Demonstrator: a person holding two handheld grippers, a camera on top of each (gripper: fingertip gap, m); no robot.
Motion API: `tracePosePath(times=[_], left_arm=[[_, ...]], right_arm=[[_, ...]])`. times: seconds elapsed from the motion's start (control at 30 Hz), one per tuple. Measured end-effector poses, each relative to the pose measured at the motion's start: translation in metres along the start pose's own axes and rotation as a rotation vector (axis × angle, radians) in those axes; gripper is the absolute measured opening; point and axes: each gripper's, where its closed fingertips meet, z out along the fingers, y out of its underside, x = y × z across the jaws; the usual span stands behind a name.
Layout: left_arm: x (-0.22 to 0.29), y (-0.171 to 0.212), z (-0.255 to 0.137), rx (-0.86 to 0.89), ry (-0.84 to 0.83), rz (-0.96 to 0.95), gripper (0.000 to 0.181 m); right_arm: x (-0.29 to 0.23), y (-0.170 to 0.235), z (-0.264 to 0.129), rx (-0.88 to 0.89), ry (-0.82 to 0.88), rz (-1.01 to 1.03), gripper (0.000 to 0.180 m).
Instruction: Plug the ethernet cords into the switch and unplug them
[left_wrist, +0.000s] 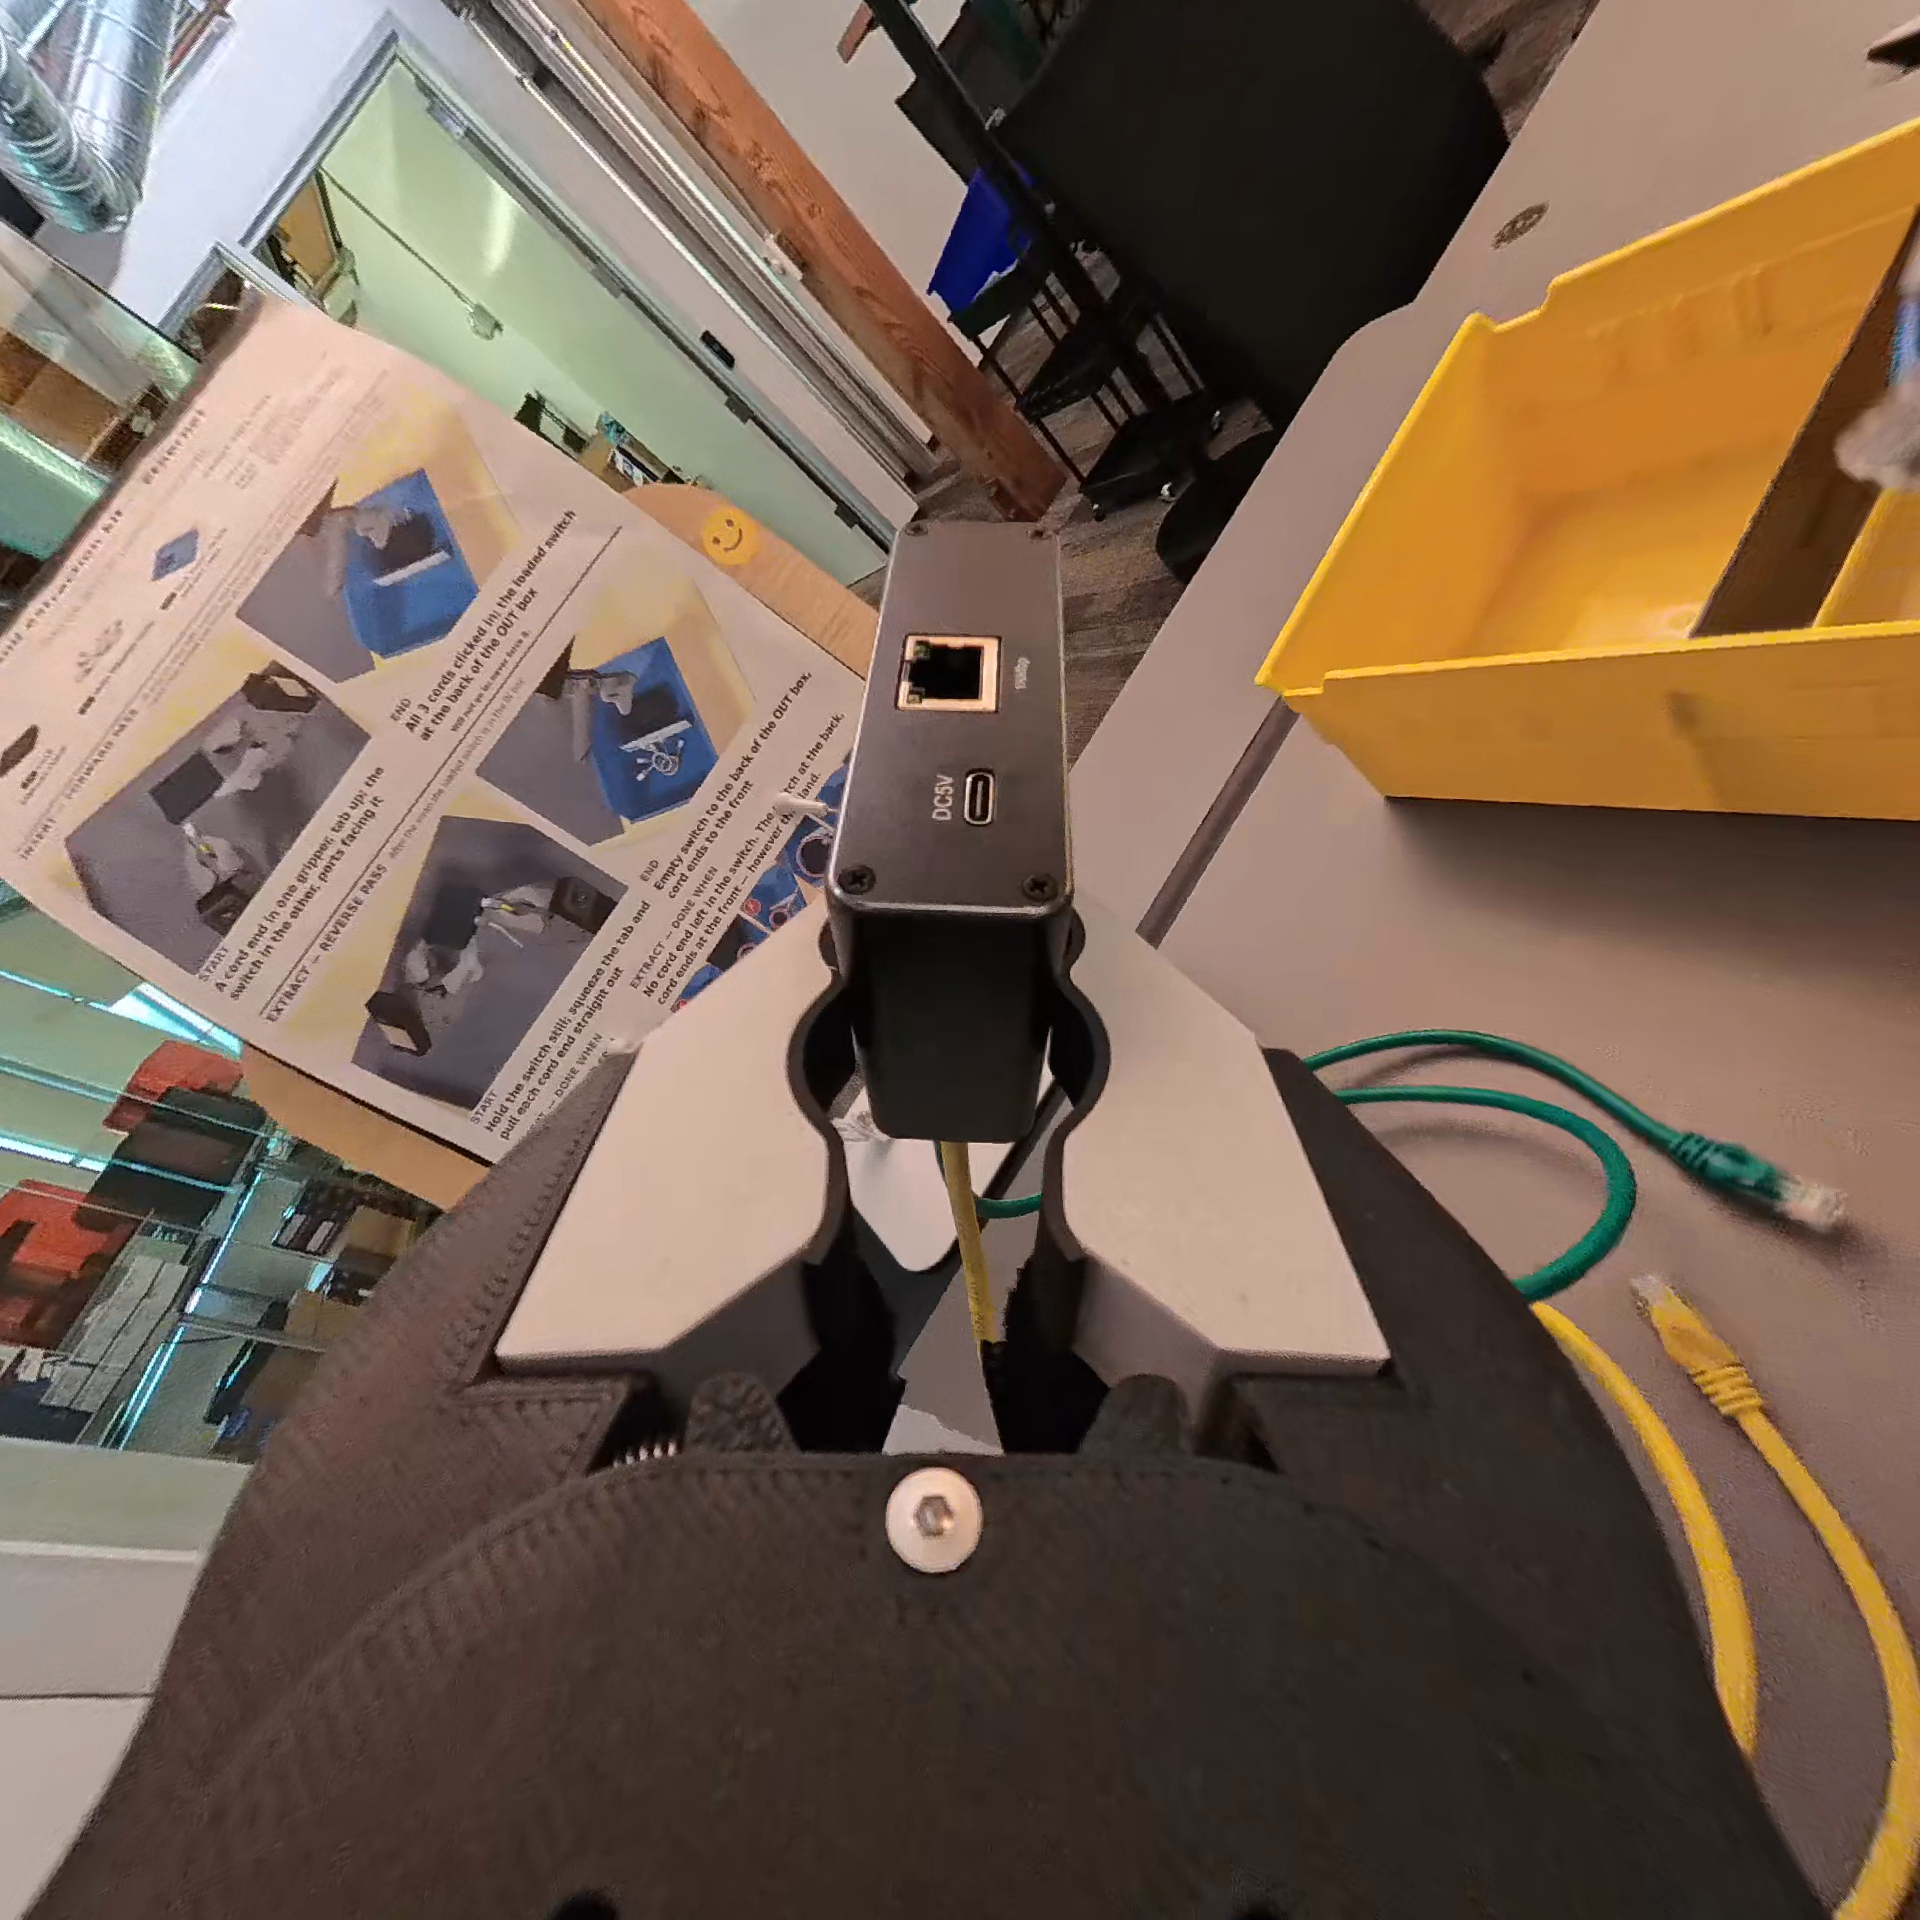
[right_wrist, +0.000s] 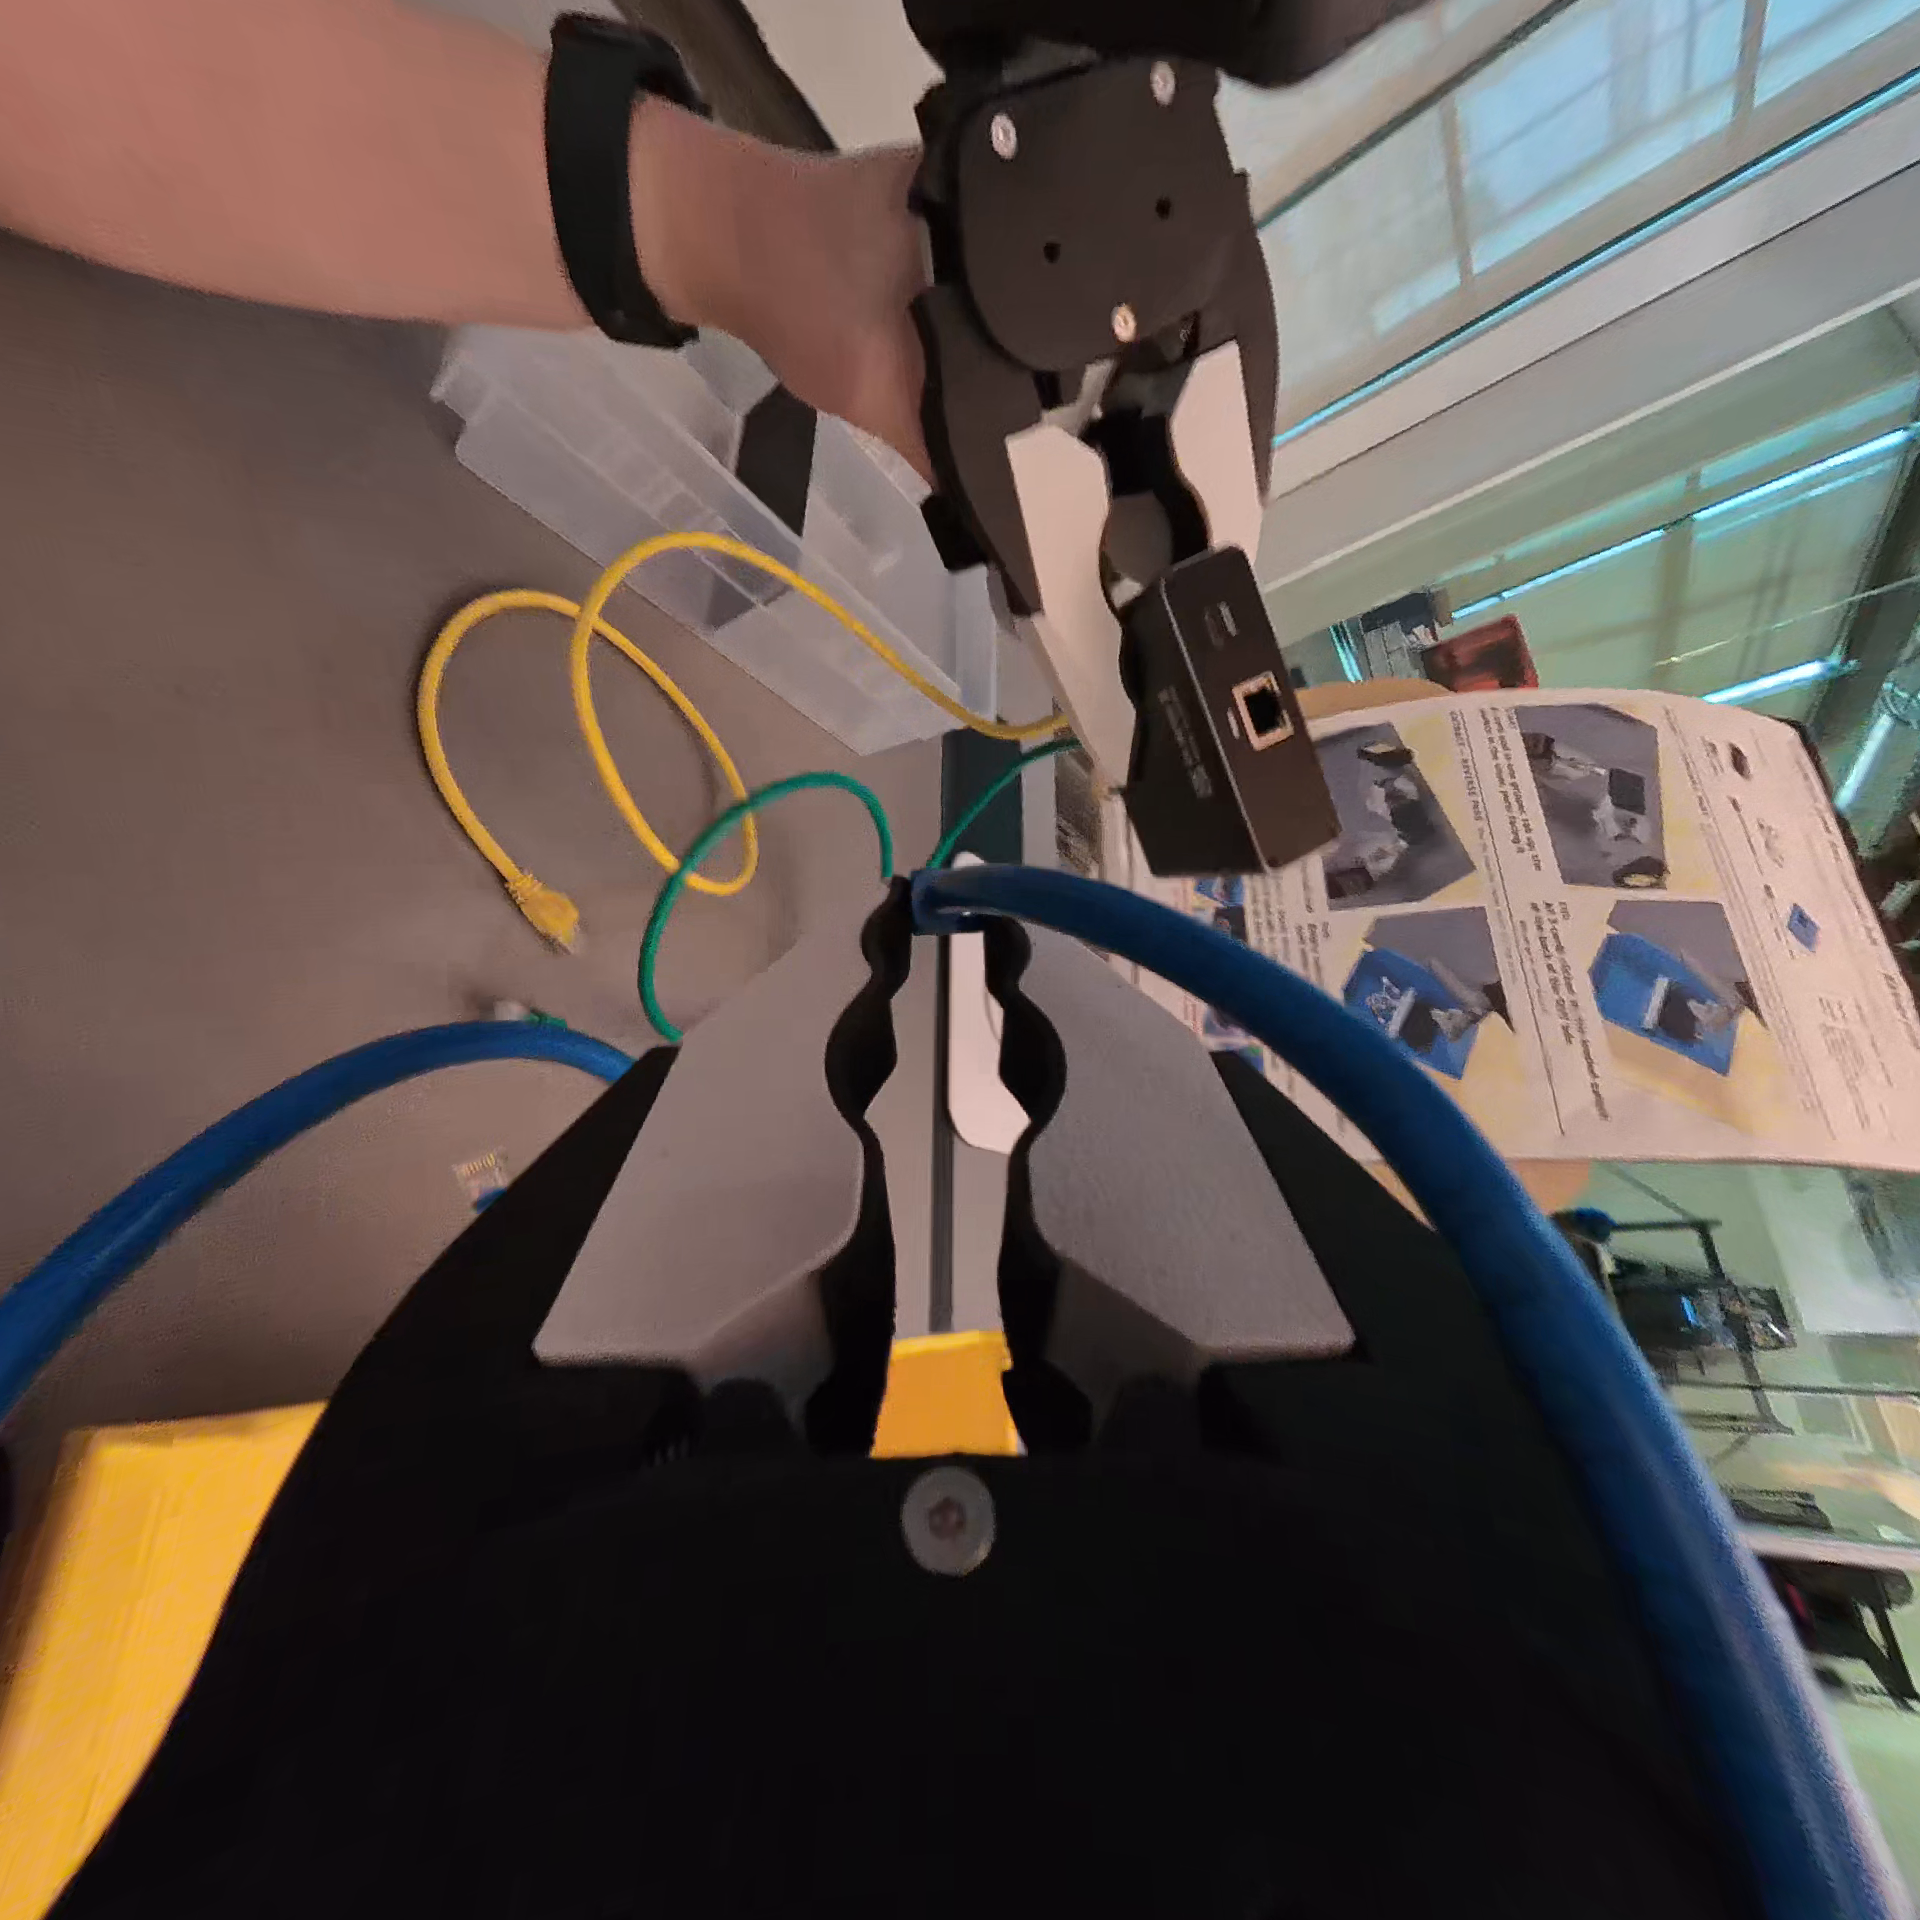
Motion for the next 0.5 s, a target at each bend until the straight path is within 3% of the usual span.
tracePosePath(times=[0.27,0.37,0.43,0.5], left_arm=[[0.009,-0.012,-0.004,0.006,0.031,0.009,0.032],[0.015,-0.014,-0.001,-0.004,0.044,0.026,0.032],[0.019,-0.016,0.001,-0.010,0.050,0.039,0.032],[0.024,-0.017,0.004,-0.018,0.062,0.055,0.032]], right_arm=[[0.052,0.067,-0.091,-0.198,0.311,0.160,0.013],[0.028,0.096,-0.089,-0.271,0.171,0.293,0.013],[0.026,0.124,-0.083,-0.349,0.164,0.309,0.013],[0.008,0.137,-0.068,-0.328,0.044,0.421,0.013]])
